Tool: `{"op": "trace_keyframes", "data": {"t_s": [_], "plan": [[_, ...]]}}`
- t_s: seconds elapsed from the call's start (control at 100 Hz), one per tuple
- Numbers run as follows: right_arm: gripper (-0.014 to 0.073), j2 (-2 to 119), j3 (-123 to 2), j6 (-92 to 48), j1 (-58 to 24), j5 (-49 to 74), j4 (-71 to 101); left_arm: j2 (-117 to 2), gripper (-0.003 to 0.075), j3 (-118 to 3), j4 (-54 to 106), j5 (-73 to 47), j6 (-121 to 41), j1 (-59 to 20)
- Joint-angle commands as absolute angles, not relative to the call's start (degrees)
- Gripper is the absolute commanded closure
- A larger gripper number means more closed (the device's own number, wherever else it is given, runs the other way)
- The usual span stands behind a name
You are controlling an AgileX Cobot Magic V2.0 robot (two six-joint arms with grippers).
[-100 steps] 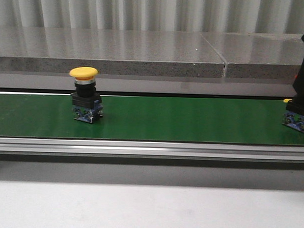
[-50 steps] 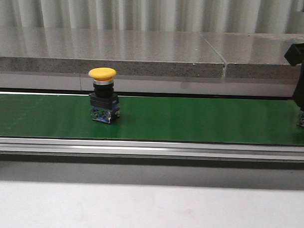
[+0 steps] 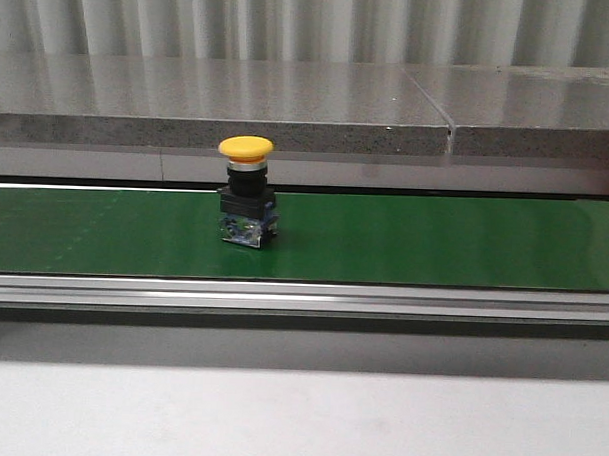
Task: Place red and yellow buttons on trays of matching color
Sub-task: 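Carry the red button into the red tray and open the right gripper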
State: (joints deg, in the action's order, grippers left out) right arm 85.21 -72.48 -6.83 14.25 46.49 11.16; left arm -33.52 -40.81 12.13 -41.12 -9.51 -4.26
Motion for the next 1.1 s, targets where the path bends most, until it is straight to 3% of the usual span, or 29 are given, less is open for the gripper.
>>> {"op": "trace_keyframes", "data": {"t_s": [0.0,0.37,1.09], "plan": [[0.0510,83.8,-76.3,-4.9,18.8,42.7,11.3,-33.6,0.0740,-42.3,13.1,-36.9,-9.6,-4.8],[0.0510,90.6,-80.9,-3.2,32.0,35.0,11.9,-33.6,0.0740,-42.3,13.1,-36.9,-9.6,-4.8],[0.0510,111.8,-90.2,-3.2,35.0,30.8,12.0,-33.6,0.0740,-42.3,13.1,-36.9,-9.6,-4.8]]}}
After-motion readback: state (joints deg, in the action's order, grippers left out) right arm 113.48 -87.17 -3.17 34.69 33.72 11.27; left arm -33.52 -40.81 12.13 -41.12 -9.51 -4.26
